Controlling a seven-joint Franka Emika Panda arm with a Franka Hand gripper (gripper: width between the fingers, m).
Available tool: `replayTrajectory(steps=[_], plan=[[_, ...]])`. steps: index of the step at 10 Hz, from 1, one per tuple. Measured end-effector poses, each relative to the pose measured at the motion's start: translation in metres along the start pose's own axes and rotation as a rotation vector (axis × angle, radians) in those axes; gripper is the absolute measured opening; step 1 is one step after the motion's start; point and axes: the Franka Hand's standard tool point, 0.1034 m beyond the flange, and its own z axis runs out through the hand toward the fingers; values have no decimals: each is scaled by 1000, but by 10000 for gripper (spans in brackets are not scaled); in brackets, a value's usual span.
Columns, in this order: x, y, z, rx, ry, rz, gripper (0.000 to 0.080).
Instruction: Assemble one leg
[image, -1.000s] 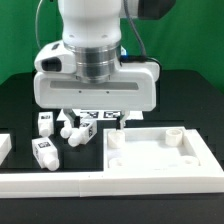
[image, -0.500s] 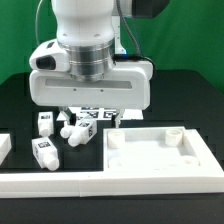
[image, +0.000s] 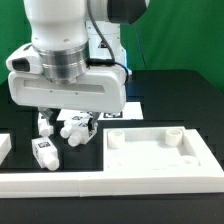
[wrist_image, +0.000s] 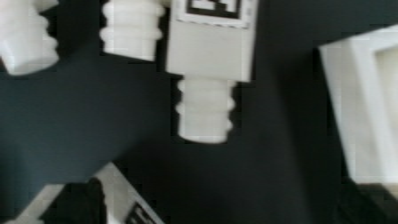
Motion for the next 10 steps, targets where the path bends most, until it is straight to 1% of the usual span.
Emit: replayTrajectory(steps=[1,3,4,6,8,10], plan=[[-4,1,7,-4,1,2,648],[-17,2,25,-13,-25,-1,648],[-22,1,32,-16,-37,1,648],[-28,-6,41,-24,-59,-5,648],[-26,-13,46,-30,-50,-17,648],[-24,-12,50,-32,-32,-25,648]])
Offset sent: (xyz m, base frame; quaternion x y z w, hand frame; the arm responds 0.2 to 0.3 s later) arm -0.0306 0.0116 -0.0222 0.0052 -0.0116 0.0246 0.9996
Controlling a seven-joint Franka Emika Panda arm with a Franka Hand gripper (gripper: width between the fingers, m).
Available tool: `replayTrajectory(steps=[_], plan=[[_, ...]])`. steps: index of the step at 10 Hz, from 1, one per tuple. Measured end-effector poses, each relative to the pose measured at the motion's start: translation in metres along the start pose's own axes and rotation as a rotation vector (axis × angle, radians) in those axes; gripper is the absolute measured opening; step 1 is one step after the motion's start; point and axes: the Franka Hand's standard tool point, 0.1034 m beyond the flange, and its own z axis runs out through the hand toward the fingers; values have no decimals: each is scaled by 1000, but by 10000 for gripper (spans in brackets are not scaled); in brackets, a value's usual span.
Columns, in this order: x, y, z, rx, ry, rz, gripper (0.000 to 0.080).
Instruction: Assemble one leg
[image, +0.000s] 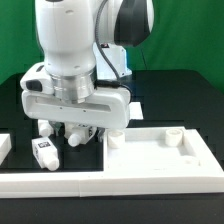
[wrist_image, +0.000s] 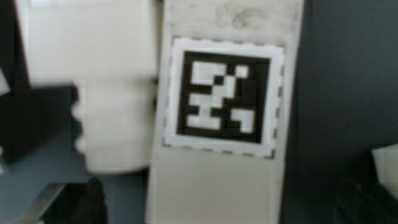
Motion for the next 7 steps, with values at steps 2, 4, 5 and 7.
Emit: replayTrajectory(steps=[2,4,5,7], plan=[[0,0,0,0,1,0,516],[0,0,0,0,1,0,375],[0,0,0,0,1,0,282],[0,0,0,0,1,0,282]])
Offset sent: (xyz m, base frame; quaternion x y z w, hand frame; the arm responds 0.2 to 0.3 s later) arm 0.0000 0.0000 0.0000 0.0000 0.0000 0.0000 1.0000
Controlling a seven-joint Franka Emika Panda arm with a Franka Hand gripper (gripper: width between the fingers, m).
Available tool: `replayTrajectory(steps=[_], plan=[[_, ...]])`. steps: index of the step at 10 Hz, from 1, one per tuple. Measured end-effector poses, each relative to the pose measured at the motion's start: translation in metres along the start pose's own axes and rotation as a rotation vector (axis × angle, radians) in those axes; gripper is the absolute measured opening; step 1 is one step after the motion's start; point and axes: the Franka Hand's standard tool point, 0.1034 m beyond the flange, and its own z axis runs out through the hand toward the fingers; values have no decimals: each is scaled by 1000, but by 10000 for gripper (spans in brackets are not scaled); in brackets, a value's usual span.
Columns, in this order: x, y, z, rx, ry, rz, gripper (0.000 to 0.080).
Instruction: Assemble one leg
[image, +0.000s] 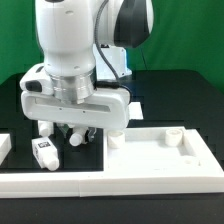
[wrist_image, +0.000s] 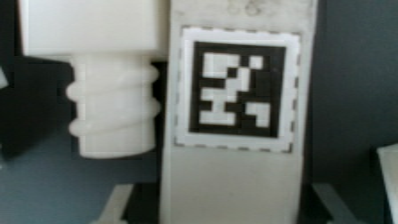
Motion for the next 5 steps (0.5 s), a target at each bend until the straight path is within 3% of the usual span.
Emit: replayTrajectory(steps=[1,5], plan=[[0,-2,-2,0,-7,8,282],[-6,-19,-53,32,-53,12,282]])
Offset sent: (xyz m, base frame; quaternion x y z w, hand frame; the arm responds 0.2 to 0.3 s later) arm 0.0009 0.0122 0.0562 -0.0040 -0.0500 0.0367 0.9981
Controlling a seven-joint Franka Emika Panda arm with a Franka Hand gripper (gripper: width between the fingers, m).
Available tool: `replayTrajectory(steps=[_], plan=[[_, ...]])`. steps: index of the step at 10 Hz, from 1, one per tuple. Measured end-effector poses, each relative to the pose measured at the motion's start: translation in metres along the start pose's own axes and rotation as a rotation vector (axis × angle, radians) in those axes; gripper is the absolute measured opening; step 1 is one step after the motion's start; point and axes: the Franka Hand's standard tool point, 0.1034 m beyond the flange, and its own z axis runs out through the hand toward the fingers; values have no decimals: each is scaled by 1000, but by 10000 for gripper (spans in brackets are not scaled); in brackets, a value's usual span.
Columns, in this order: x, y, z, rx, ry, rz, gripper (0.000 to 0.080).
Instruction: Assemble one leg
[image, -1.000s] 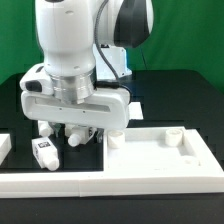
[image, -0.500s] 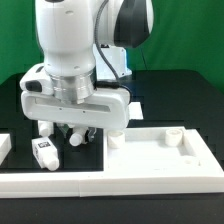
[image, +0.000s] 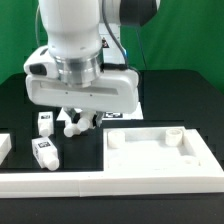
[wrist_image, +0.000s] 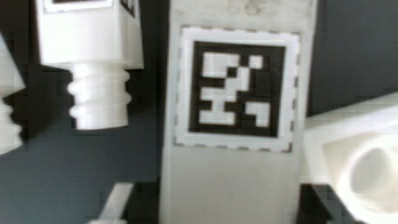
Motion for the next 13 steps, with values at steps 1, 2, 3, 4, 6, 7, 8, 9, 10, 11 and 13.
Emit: replayTrajectory(steps=[1,2,3,4,6,7,8,9,10,11,13], plan=[[-5,-4,-10,9,-8,25,282],[-13,-8,-15,14,-11,57,284],[-23,-16,-12,11,-18,88,284],[-33,-27,-7,4,-31,109,284],[-40,-48,-3,-16,-32,108,284],[-45,-63,0,-30,-29,69,284],[-44,-59,0,-24,-30,70,284],[-43,-56,0,-24,-30,75,284],[-43,-57,1,-25,-31,73,284],[-43,-58,1,-32,-19,65,284],[-60,-84,1,-66,76,-132,284]])
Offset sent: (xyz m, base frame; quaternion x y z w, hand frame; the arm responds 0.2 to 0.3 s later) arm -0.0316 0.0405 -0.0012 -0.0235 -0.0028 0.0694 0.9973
